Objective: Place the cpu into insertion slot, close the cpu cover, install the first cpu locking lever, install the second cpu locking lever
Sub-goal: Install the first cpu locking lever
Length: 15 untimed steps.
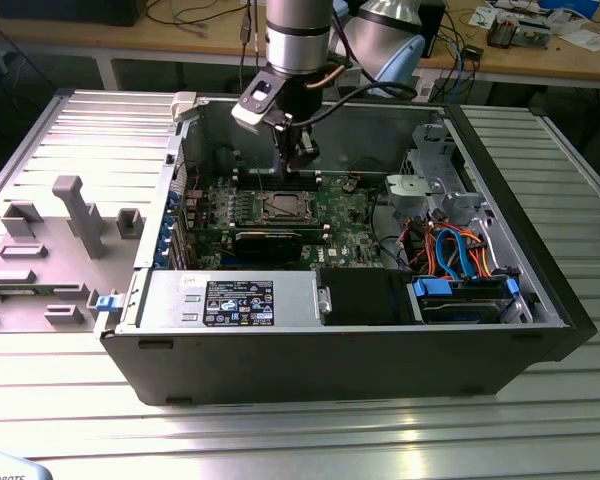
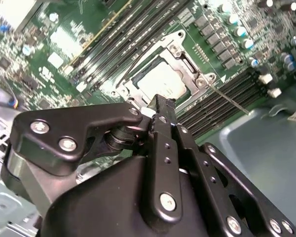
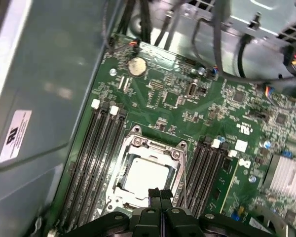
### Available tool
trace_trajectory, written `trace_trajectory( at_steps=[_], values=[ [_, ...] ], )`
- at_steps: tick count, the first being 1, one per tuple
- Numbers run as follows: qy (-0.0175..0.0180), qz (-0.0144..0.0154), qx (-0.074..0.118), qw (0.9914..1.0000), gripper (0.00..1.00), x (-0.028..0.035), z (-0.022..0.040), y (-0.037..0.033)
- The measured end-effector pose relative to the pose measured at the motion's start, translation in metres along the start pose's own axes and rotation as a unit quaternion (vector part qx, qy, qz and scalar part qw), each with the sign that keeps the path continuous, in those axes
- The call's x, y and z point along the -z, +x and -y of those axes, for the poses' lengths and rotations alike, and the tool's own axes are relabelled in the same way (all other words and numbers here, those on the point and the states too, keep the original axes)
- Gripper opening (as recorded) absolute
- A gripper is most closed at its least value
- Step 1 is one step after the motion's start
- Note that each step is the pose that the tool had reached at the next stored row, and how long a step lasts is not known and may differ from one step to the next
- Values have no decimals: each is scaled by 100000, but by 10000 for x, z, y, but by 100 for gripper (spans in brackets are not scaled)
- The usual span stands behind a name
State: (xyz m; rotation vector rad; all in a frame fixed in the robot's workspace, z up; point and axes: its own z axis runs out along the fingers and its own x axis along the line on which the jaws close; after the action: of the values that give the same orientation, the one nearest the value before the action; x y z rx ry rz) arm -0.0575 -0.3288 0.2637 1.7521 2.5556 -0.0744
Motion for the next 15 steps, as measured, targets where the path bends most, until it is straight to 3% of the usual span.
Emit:
trace_trajectory(
  at_steps=[4, 7, 8, 13, 14, 15],
  values=[
    [-247, 66, 4020, 99919, 11, -1, 0, 0],
    [-464, 120, 7497, 99717, 11, -5, 0, 0],
    [-573, 153, 9317, 99563, 11, -6, 0, 0],
    [-881, 228, 14228, 98978, 11, -12, 0, 1],
    [-941, 241, 15170, 98838, 11, -14, 0, 1],
    [-1033, 267, 16675, 98594, 11, -15, 0, 1]
  ],
)
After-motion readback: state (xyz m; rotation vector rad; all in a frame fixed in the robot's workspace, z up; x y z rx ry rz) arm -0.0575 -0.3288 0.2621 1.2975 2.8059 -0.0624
